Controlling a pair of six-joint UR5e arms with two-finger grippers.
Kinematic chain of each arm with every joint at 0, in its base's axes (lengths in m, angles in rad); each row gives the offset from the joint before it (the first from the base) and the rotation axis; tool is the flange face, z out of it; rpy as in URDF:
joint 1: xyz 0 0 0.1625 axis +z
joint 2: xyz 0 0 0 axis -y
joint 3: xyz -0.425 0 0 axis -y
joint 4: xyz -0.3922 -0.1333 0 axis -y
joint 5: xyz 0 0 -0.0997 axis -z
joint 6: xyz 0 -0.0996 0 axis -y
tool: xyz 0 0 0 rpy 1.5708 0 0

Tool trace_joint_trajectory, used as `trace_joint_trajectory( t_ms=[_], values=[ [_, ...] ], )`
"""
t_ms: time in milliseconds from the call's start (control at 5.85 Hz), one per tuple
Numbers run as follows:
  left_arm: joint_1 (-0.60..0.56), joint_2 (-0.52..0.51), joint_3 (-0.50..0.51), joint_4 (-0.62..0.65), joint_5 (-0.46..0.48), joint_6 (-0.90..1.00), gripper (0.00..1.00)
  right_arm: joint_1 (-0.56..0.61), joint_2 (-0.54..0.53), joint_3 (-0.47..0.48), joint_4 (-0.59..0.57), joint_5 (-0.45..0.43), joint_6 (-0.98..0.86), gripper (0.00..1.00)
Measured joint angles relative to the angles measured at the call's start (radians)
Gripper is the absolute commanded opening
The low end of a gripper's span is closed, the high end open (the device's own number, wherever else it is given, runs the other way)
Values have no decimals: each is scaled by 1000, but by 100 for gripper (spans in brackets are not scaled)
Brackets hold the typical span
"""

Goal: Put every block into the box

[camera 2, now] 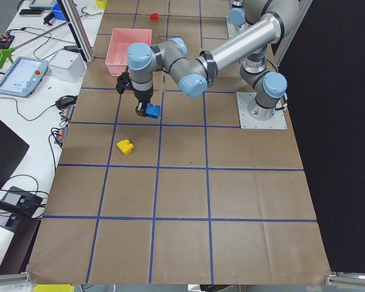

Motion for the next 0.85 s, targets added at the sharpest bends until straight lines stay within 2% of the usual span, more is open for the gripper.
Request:
trace_joint_trajectory(
  t_ms=[342,684,855],
  values=[
    [-198,-112,233,-77,-20,-364,5,127,14,-26,-4,22,69,4],
    [-415,-290,484,-106,-23,-673,5,170,29,-32,-6,89,133,4],
    [-504,-369,551,-89,-21,-798,5,210,30,-41,-6,112,199,4]
  ],
)
